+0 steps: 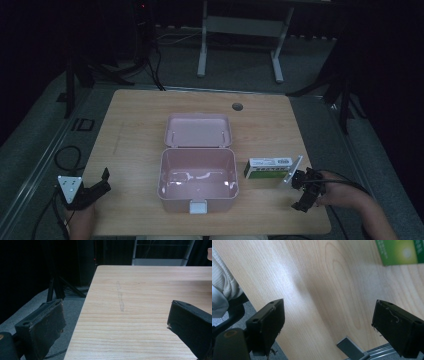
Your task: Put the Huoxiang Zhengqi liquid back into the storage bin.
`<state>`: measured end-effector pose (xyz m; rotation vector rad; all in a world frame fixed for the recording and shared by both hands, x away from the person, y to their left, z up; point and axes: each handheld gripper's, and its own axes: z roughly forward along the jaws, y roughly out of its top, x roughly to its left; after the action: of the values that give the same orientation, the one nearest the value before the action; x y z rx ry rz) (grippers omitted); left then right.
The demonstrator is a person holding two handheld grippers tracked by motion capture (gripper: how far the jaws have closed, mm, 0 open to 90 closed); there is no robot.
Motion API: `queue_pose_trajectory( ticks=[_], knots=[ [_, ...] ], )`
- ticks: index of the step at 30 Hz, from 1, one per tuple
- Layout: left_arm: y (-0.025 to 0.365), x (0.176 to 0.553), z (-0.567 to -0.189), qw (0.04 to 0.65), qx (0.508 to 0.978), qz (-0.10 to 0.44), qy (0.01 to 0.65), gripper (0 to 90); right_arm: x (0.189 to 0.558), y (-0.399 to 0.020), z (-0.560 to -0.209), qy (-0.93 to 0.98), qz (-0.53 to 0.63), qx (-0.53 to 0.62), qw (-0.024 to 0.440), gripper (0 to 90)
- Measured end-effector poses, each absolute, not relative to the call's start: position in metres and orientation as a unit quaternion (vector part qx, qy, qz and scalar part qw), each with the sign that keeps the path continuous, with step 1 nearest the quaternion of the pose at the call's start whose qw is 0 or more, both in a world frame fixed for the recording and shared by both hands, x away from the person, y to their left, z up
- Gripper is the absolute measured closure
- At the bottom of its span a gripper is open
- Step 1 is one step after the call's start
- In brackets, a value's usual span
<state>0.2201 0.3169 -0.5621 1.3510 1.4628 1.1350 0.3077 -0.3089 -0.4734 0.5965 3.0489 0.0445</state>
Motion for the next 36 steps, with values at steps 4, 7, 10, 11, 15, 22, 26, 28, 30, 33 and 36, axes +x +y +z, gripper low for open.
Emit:
queue_pose_trajectory(
  ticks=[4, 7, 10, 11, 15, 22, 26, 28, 30, 33, 36],
  knots=[
    [0.317, 0.22, -0.562, 0.412, 0.538, 0.451, 0.581, 1.3, 0.313, -0.306, -0.468, 0.981, 0.016, 0.19, 0.025, 11.5],
    [0.317, 0.22, -0.562, 0.412, 0.539, 0.45, 0.581, 1.3, 0.318, -0.304, -0.463, 0.982, 0.017, 0.187, 0.016, 13.3],
    [0.317, 0.221, -0.562, 0.412, 0.539, 0.45, 0.581, 1.3, 0.322, -0.301, -0.459, 0.983, 0.01, 0.182, 0.012, 13.6],
    [0.317, 0.221, -0.562, 0.412, 0.539, 0.45, 0.581, 1.3, 0.323, -0.3, -0.458, 0.984, 0.008, 0.18, 0.011, 13.6],
    [0.317, 0.221, -0.562, 0.413, 0.539, 0.449, 0.581, 1.3, 0.328, -0.295, -0.451, 0.986, 0.013, 0.164, 0.014, 16.2],
    [0.317, 0.221, -0.562, 0.414, 0.541, 0.447, 0.581, 1.3, 0.336, -0.287, -0.436, 0.99, 0.023, 0.135, 0.024, 25.2],
    [0.317, 0.221, -0.562, 0.414, 0.541, 0.446, 0.581, 1.3, 0.344, -0.283, -0.425, 0.992, 0.028, 0.122, 0.031, 29.8],
    [0.317, 0.221, -0.562, 0.414, 0.541, 0.446, 0.581, 1.3, 0.348, -0.28, -0.419, 0.992, 0.029, 0.114, 0.038, 31.8],
    [0.317, 0.221, -0.562, 0.413, 0.542, 0.446, 0.581, 1.3, 0.353, -0.276, -0.413, 0.992, 0.031, 0.11, 0.045, 33.8],
    [0.317, 0.221, -0.562, 0.413, 0.542, 0.446, 0.581, 1.3, 0.359, -0.272, -0.408, 0.993, 0.031, 0.099, 0.053, 36.8],
    [0.317, 0.221, -0.562, 0.413, 0.542, 0.446, 0.58, 1.3, 0.366, -0.267, -0.408, 0.994, 0.026, 0.09, 0.054, 38.6]
  ],
)
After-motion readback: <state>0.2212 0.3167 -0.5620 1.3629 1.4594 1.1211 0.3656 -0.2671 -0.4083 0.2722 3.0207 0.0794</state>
